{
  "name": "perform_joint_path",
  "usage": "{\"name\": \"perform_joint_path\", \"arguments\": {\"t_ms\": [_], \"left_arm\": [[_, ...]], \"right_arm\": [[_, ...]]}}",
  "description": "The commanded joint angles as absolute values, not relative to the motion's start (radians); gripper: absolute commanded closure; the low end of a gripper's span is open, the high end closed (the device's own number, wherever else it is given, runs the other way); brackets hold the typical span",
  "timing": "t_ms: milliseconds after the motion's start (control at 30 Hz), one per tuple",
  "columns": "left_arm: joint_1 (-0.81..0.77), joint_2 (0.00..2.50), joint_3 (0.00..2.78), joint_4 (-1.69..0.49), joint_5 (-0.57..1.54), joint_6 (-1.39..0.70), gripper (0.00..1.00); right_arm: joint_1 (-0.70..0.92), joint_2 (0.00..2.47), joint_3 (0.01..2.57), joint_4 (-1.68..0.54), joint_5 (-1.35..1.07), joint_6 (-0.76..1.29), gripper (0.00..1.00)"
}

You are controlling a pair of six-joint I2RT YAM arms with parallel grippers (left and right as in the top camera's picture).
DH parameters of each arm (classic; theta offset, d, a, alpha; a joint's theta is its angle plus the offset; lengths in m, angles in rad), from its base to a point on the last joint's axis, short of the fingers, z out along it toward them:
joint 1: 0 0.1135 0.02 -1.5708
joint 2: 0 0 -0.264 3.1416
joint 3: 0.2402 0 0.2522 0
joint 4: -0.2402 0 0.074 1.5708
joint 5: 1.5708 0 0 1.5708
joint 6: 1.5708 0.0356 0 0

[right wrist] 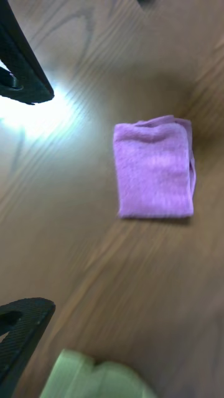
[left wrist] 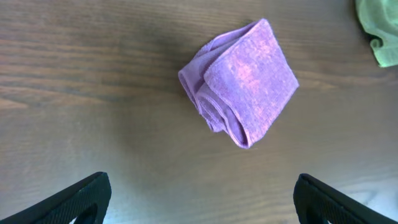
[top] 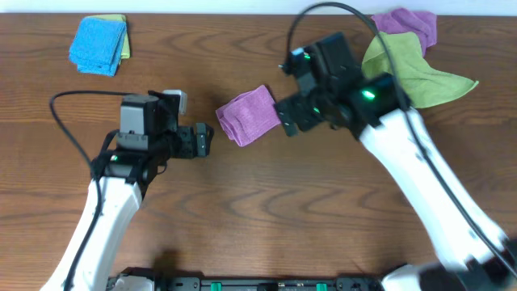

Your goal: Fold the cloth

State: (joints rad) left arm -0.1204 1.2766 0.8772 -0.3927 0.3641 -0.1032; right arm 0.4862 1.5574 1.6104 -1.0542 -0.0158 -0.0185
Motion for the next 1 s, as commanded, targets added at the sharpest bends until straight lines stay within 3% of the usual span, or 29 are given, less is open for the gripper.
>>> {"name": "perform_joint_path", "arguments": {"t_ms": [0, 300, 533, 967], "left_arm": [[-0.118, 1.356, 0.878, -0.332, 0.387, -0.162, 0.05], [-0.131, 1.636, 0.878, -0.043, 0.540, -0.357, 0.05], [-0.138, 1.793, 0.878, 0.051, 0.559, -0.513, 0.05], [-0.172, 1.919, 0.878, 0.146, 0.655, -0.622, 0.05]], "right_arm": [[0.482, 1.423, 1.512, -1.061, 0.078, 0.007, 0.01], [0.365, 1.024, 0.994, -0.831, 0.015, 0.034, 0.01], [0.286, 1.027, 0.984, -0.833, -0.037, 0.037, 0.01], [0.267, 1.047, 0.984, -0.822, -0.061, 0.048, 0.01]]}}
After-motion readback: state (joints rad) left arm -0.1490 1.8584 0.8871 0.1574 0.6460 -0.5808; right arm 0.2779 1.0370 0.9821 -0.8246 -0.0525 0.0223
